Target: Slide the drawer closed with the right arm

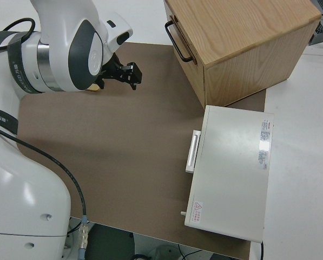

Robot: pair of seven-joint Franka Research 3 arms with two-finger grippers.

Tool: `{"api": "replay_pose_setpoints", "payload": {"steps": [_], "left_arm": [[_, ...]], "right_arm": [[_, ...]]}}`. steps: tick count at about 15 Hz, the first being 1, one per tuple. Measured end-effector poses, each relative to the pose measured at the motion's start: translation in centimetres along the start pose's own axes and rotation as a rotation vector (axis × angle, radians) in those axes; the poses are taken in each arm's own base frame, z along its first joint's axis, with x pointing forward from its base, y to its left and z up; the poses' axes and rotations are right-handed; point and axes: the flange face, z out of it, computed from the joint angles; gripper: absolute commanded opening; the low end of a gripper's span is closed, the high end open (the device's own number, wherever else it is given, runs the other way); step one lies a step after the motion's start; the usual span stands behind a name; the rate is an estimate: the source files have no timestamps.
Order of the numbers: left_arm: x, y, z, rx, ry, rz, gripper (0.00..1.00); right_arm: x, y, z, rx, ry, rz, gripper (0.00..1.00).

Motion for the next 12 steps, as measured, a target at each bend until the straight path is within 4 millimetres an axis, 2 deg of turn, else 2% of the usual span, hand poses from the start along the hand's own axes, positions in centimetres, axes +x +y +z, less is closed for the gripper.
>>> {"api": "replay_pose_setpoints", "payload": {"steps": [3, 7, 12], "left_arm": [[0.0, 0.0, 0.0, 0.000, 0.000, 0.000, 1.00], [0.0, 0.0, 0.0, 0.000, 0.000, 0.000, 1.00], [0.0, 0.0, 0.0, 0.000, 0.000, 0.000, 1.00]], "right_arm": [[-0.1, 0.3, 0.1, 0.000, -0.007, 0.005, 0.987], [-0.4, 1.7, 0.3, -0.002, -0.036, 0.028, 0.987], [-0.4, 1.5, 0.3, -0.011, -0.038, 0.017, 0.987]]}}
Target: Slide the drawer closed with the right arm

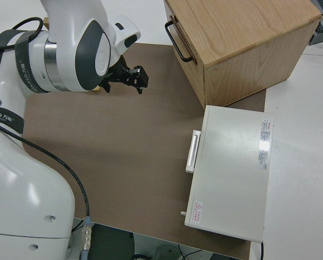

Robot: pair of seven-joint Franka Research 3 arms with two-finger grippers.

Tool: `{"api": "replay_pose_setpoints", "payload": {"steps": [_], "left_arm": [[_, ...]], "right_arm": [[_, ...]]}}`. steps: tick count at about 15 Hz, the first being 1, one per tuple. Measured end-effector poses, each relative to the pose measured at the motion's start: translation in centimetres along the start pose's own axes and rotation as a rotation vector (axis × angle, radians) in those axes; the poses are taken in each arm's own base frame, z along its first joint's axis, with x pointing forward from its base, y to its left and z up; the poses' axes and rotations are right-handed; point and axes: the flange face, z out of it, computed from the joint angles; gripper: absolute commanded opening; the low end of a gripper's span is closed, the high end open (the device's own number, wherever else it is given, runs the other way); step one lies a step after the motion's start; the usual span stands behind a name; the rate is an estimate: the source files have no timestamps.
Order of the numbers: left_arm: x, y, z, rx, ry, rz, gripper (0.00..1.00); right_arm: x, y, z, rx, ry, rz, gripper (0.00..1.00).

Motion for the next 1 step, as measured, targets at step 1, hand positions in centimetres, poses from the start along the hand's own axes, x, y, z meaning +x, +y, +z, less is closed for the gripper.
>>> {"api": "replay_pose_setpoints", "payload": {"steps": [1], "left_arm": [[0.00, 0.00, 0.00, 0.000, 0.000, 0.000, 1.00]], "right_arm": [[-0.01, -0.19, 0.01, -0.001, 0.000, -0.004, 0.987]]}}
